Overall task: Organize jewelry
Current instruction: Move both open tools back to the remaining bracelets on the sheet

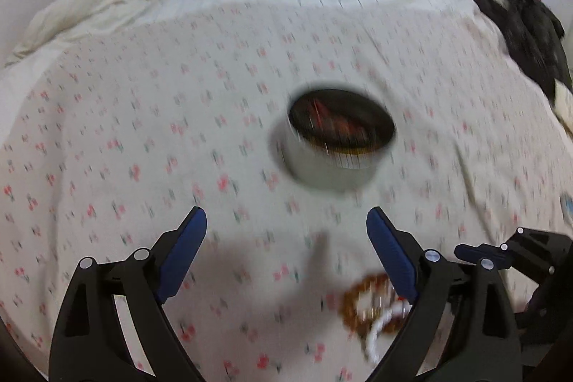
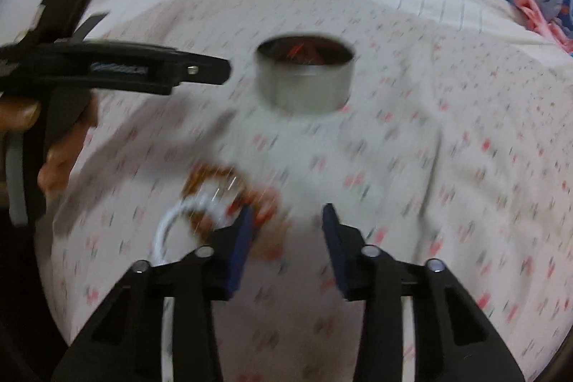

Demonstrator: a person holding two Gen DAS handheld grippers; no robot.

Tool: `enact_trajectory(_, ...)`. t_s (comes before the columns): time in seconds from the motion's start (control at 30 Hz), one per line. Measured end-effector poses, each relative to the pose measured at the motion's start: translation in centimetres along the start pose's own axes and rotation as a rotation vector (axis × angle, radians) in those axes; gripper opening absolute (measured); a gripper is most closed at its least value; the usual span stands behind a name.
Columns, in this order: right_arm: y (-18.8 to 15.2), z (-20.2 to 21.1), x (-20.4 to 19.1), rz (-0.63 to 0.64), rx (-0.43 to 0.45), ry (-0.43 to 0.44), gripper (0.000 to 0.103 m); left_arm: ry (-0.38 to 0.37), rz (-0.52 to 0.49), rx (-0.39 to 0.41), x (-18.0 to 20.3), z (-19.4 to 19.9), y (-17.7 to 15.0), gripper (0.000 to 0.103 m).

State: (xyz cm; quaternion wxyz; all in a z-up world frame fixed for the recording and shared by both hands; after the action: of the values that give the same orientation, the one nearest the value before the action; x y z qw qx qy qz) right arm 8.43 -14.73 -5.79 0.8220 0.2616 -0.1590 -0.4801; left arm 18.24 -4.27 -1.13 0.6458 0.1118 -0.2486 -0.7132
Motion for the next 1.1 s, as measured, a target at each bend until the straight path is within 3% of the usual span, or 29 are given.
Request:
enact_trajectory(0.2,-1.4,0.3,-2.6,0.036,-0.006,0.021,0.035,-0.076,-0.018,-0.072,-1.2,1.1,-3.9,0.087)
enact_trajectory(0.37,-1.9,0.5,0.2,-0.084,0.0,-0.019,0.035,-0.17,-0.083,-0.154,-0.8,1.9,-7.3,0.087)
enact_trajectory(0.57,-1.2,0.2,1.6,-0.114,0.018,-0.037,0.035,-0.155,-0.187,-0.201,1.5,0.7,-9.5,0.087)
enact_trajectory(0.7,0.2,-1.6,1.0,-0.027,-0.011,-0.061,0.035,-0.172,-0.145,-0.221,1.2,0.3,-9.6,0.067)
enact_trajectory(0.73,0.5,-2.3,0.8,0.009,-0.038,-0.11,0.036,-0.158,-0.142,-0.217,1.1,0.1,-9.6,0.063)
enact_trajectory(0.8,0.6,-3.0,0.9,0.043,-0.082,-0.195,0.036,-0.106,-0.155,-0.203,0.9,-0.3,-9.6,0.045)
enact_trajectory(0.93,-0.2,-2.0,2.8,-0.005,-0.104,-0.307,0.036,0.026,-0.101,-0.133,-1.6,-0.1,-8.3,0.038)
enact_trajectory(1.0,-0.8,-1.5,3.8,-0.049,-0.104,-0.31,0.036,0.092,-0.069,-0.101,-3.3,0.1,-7.7,0.036)
enact_trajectory(1.1,-1.0,-1.0,4.5,-0.105,-0.077,-0.23,0.038,0.057,-0.022,-0.127,-4.2,0.1,-7.4,0.036)
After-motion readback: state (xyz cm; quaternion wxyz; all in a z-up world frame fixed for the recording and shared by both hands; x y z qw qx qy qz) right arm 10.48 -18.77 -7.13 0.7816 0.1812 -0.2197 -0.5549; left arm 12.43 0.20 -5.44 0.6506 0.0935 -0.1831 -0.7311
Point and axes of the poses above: each gripper's, at about its wrist camera, not at the fingertips, and z roughly against the way its jaws point, x to its right, y to its top, the point moved 2 cm from there along -z, roughly the way its jaws point, and after that the axes turned 15 degrees about z, right-handed, at the moved point
